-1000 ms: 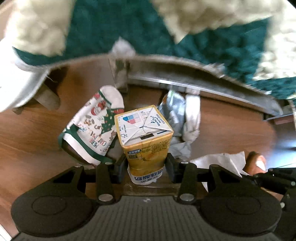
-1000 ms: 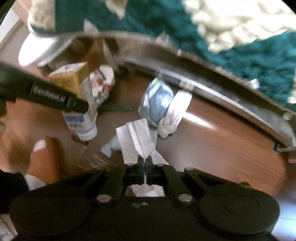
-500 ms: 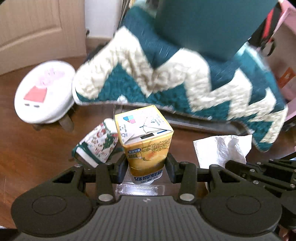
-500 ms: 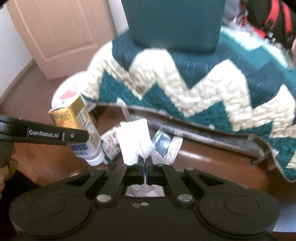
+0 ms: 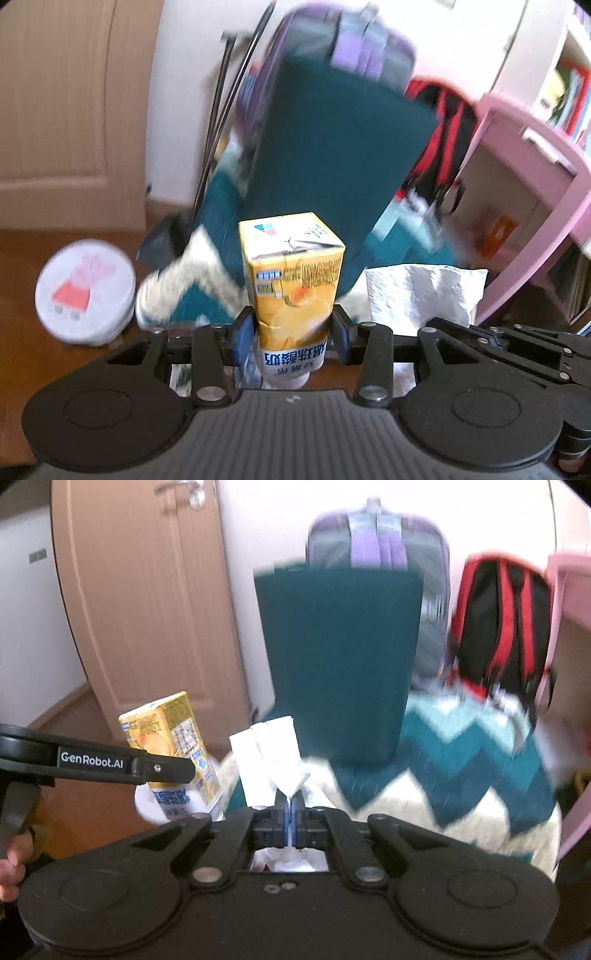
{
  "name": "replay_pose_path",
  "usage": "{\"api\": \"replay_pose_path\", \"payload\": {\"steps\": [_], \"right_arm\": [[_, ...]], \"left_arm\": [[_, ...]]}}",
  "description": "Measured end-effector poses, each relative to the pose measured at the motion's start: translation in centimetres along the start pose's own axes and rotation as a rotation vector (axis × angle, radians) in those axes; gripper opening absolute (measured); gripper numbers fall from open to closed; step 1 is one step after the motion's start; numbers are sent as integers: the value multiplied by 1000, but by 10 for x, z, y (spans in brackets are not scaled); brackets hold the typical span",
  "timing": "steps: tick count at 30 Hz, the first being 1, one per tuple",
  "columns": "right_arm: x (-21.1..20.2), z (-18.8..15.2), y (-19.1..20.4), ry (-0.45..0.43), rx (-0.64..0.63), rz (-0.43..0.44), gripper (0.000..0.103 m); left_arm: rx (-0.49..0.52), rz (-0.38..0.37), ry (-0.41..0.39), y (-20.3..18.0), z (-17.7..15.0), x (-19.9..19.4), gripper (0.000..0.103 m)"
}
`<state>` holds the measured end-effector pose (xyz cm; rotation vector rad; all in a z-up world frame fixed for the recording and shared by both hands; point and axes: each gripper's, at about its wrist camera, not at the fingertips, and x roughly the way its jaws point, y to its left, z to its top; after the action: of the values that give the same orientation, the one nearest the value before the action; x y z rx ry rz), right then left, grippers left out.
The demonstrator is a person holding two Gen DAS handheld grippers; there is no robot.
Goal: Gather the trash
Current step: 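Lift the juice carton and tissue up over the teal wastebasket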
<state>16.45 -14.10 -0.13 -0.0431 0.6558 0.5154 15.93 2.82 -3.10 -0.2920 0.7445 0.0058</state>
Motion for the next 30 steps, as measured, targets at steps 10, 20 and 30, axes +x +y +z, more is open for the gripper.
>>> {"api": "replay_pose_path", "payload": {"steps": [10, 20, 30], "right_arm": [[-30, 89, -12, -181, -54, -46, 1], [-14, 170, -38, -269, -34, -91, 1], [36, 216, -69, -268, 8, -101, 1]], "left_arm": [[40, -49, -176, -38, 74, -40, 41], [71, -69, -285, -65, 167, -49, 41], [103, -34, -282, -78, 239, -4, 41]]}}
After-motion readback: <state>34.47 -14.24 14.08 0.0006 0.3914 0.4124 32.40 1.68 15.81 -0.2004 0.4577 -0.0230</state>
